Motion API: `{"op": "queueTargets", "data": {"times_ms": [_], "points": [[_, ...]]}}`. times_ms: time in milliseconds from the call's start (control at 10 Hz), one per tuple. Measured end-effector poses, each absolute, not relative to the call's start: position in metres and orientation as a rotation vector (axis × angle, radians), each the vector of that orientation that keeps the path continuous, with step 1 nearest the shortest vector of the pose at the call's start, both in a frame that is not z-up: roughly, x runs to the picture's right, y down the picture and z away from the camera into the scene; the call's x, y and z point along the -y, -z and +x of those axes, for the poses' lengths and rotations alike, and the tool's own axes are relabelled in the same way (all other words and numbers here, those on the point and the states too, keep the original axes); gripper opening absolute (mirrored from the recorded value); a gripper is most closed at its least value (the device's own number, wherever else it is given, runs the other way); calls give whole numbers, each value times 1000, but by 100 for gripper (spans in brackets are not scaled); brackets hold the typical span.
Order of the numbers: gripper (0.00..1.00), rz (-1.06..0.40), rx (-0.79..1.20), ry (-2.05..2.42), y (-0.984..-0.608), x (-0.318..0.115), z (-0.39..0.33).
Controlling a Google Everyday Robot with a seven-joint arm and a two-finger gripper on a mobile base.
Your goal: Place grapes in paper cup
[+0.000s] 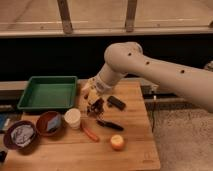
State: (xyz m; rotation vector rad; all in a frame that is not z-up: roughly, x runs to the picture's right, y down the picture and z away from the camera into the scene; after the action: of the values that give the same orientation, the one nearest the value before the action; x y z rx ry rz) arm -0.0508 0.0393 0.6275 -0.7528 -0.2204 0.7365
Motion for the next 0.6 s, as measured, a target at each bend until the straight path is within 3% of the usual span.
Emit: {"op": "queueTargets", "data": {"times_ms": [600], "points": [[0, -741, 237, -648, -626, -36, -72]]}}
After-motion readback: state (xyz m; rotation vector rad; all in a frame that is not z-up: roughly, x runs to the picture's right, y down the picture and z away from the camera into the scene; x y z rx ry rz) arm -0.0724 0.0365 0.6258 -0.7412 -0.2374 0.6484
